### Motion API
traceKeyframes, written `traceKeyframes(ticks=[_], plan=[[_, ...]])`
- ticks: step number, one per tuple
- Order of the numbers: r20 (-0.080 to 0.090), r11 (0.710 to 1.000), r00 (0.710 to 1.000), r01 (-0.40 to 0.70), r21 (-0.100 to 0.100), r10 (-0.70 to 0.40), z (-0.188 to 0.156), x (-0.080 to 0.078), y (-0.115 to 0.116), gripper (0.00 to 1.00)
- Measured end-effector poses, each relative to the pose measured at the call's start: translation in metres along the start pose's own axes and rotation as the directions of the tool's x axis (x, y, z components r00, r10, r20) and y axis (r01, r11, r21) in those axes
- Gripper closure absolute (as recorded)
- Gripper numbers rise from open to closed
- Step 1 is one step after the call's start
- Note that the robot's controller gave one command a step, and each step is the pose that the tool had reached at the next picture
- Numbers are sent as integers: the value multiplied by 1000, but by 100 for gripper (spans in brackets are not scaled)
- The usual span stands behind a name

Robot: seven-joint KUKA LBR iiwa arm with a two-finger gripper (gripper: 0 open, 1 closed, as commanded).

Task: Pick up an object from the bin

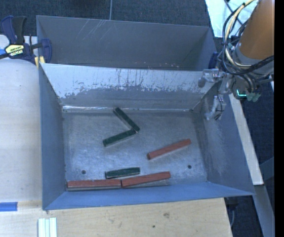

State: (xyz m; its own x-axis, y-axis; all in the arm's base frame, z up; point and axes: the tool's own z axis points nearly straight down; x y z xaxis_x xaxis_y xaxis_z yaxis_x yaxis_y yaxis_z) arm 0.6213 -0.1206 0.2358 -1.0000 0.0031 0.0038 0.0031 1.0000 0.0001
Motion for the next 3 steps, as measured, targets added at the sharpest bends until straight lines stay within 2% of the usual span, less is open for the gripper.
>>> traceKeyframes(ticks=[1, 2, 3], plan=[[-2, 995, 995, 95, -1, -95, 96, 31, 5, 0], [1, 959, 959, 284, -1, -284, 168, 58, 26, 0], [9, 958, 958, 286, 3, -286, 164, 54, 26, 100]])
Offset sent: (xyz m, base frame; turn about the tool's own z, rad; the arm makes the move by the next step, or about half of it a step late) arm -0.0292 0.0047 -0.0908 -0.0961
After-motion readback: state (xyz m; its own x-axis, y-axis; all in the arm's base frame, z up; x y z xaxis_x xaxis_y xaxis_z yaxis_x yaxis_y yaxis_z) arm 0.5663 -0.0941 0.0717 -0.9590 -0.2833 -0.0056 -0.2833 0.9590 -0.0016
